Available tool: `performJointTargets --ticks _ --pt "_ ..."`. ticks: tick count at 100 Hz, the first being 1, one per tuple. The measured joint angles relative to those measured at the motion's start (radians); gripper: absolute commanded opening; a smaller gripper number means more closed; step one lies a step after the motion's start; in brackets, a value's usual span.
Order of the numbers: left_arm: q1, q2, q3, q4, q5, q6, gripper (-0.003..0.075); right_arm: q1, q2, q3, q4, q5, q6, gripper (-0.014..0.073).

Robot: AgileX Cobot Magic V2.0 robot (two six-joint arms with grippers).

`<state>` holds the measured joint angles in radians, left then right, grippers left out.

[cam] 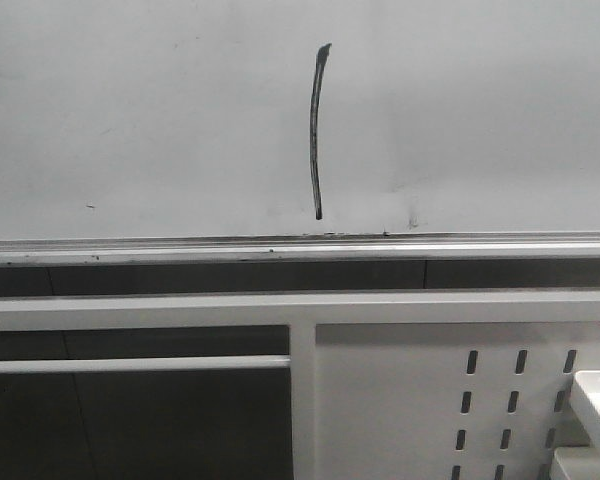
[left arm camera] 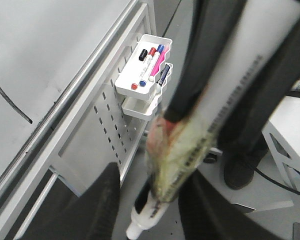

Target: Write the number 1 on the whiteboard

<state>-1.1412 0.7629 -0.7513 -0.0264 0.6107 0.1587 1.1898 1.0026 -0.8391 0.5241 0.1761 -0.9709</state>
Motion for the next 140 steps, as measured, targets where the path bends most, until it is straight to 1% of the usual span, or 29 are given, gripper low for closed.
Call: performJointTargets --ticks 28,35,58,76,80,85,90,94,95,97,98,99,102,107,109,114,122,129,134,139,140 --pt "0.000 0.000 0.000 -0.002 -0.002 0.000 0.0251 0.000 0.002 0.000 0.001 0.000 0.000 -0.0077" --pt "0.000 0.000 0.000 -0.002 -0.002 0.000 0.0206 0.000 0.002 0.000 0.001 0.000 0.000 -0.0077" --pt "0.000 0.000 0.000 -0.004 -0.002 0.019 -0.0017 -0.003 0.002 0.000 0.009 -0.006 0.007 -0.0077" --pt "0.000 0.000 0.000 0.005 0.002 0.046 -0.0020 -0.005 0.004 0.000 0.018 -0.008 0.014 -0.0076" --pt "0.000 0.000 0.000 0.007 0.002 0.047 -0.0020 -0.005 0.004 0.000 0.020 -0.008 0.014 -0.0060" --pt "-0.002 0.000 0.000 0.007 0.002 0.047 -0.0020 -0.005 0.004 0.000 0.024 -0.010 0.014 -0.0010" --pt "-0.002 0.000 0.000 0.007 0.002 0.047 -0.0020 -0.005 0.004 0.000 0.026 -0.012 0.014 0.0082" --pt "-0.002 0.000 0.000 0.007 0.002 0.047 -0.0020 -0.006 0.006 0.000 0.028 -0.016 0.014 0.0194" --pt "-0.002 0.000 0.000 0.007 0.002 0.047 -0.0020 -0.006 0.006 0.000 0.028 -0.019 0.014 0.0237" --pt "-0.002 0.000 0.000 0.005 0.002 0.047 -0.0020 -0.006 0.006 0.000 0.028 -0.028 0.014 0.0280" --pt "-0.002 0.000 0.000 0.002 0.002 0.044 -0.0020 -0.007 0.006 0.000 0.028 -0.031 0.014 0.0324" --pt "-0.002 0.000 0.000 0.000 0.002 0.042 -0.0020 -0.009 0.006 0.000 0.028 -0.035 0.014 0.0346" --pt "-0.002 0.000 0.000 -0.003 -0.005 0.035 -0.0020 -0.009 0.006 0.000 0.028 -0.049 0.014 0.0448" --pt "-0.002 0.000 0.000 -0.003 -0.028 0.022 -0.0020 -0.010 0.006 0.000 0.028 -0.065 0.012 0.0561" --pt "-0.002 0.000 0.000 -0.003 -0.033 0.018 -0.0020 -0.010 0.006 0.000 0.028 -0.072 0.011 0.0595" --pt "0.000 0.000 0.000 -0.003 -0.058 0.008 -0.0020 -0.012 -0.002 0.000 0.028 -0.086 0.010 0.0633" --pt "0.000 0.000 0.000 -0.003 -0.097 0.003 -0.0020 -0.031 -0.037 0.002 0.028 -0.097 0.009 0.0620" --pt "0.000 0.000 0.002 -0.003 -0.146 -0.002 -0.0020 -0.062 -0.091 0.002 0.028 -0.100 0.009 0.0583" --pt "0.000 0.000 0.011 -0.003 -0.193 -0.011 -0.0020 -0.090 -0.140 0.004 0.028 -0.100 0.009 0.0535" --pt "0.004 0.000 0.030 -0.003 -0.254 -0.030 -0.0020 -0.126 -0.202 0.009 0.032 -0.090 0.007 0.0456" --pt "0.004 0.000 0.036 -0.003 -0.273 -0.033 -0.0020 -0.131 -0.211 0.012 0.035 -0.089 0.007 0.0426"
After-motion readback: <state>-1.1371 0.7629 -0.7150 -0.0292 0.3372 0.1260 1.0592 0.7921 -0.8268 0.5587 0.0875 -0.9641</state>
